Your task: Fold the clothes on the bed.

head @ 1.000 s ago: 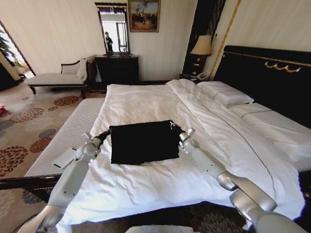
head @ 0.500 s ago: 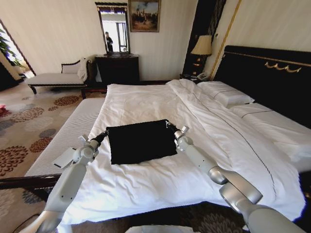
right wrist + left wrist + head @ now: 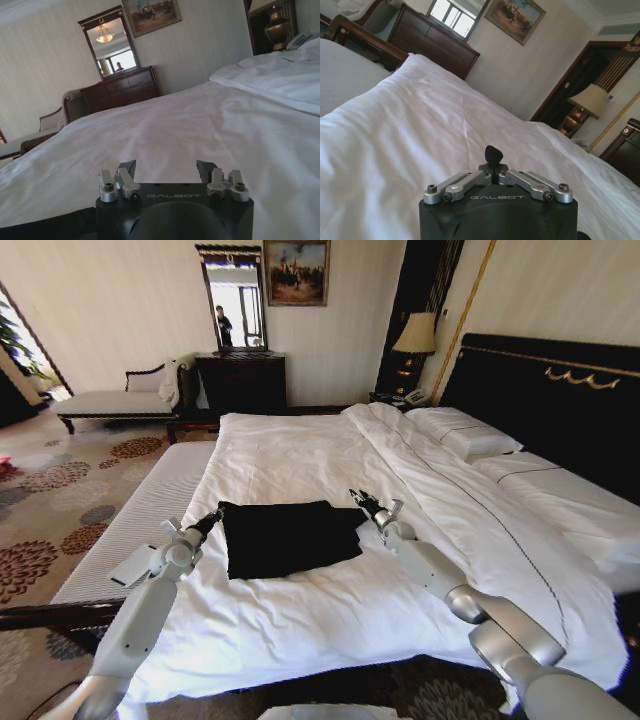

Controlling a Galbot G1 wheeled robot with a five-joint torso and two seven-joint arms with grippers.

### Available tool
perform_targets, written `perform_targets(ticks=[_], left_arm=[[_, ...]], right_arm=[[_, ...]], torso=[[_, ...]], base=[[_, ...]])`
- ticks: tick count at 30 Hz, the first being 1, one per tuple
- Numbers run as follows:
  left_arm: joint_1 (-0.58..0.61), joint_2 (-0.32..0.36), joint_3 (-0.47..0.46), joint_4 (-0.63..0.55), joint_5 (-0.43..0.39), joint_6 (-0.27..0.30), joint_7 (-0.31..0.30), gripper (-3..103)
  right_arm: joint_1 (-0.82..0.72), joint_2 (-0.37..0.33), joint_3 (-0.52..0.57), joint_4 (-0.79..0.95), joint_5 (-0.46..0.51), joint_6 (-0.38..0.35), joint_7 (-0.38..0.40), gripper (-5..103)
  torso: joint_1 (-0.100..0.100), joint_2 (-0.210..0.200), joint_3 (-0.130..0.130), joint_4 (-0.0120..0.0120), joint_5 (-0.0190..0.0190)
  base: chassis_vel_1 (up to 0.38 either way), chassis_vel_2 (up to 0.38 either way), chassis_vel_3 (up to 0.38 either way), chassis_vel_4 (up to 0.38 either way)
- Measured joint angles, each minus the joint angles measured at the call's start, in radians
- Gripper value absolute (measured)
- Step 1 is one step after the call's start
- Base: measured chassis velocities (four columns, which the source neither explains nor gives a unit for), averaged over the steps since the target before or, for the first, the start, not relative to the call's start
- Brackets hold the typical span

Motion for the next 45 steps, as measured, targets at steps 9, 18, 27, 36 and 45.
perform_targets(ticks=[9, 18, 27, 36, 45], left_arm=[[0.035, 0.023, -0.009, 0.036, 0.032, -0.004, -0.006, 6], [0.039, 0.004, -0.008, 0.059, 0.063, -0.008, -0.024, 8], [0.101, 0.093, -0.07, 0.084, 0.097, 0.105, -0.112, 35], [0.387, 0.194, -0.225, -0.146, -0.104, 0.184, -0.148, 68], [0.613, 0.083, -0.23, -0.397, -0.14, 0.192, -0.139, 98]], right_arm=[[-0.196, -0.189, 0.077, 0.291, 0.114, -0.045, -0.075, 98], [-0.211, -0.163, 0.06, 0.288, 0.08, -0.011, -0.14, 100], [-0.151, -0.119, 0.026, 0.256, 0.08, -0.03, -0.047, 100], [-0.234, -0.173, 0.066, 0.36, 0.092, -0.039, -0.032, 100], [-0.33, -0.231, 0.13, 0.447, 0.102, -0.021, -0.028, 100]], torso=[[0.0, 0.0, 0.0, -0.0002, -0.0001], [0.0, 0.0, 0.0, -0.0004, 0.0001], [0.0, 0.0, 0.0, 0.0002, -0.0005], [0.0, 0.0, 0.0, -0.0008, 0.0003], [0.0, 0.0, 0.0, -0.0005, -0.0002]], base=[[0.0, 0.0, 0.0, 0.0], [0.0, 0.0, 0.0, 0.0], [0.0, 0.0, 0.0, 0.0], [0.0, 0.0, 0.0, 0.0], [0.0, 0.0, 0.0, 0.0]])
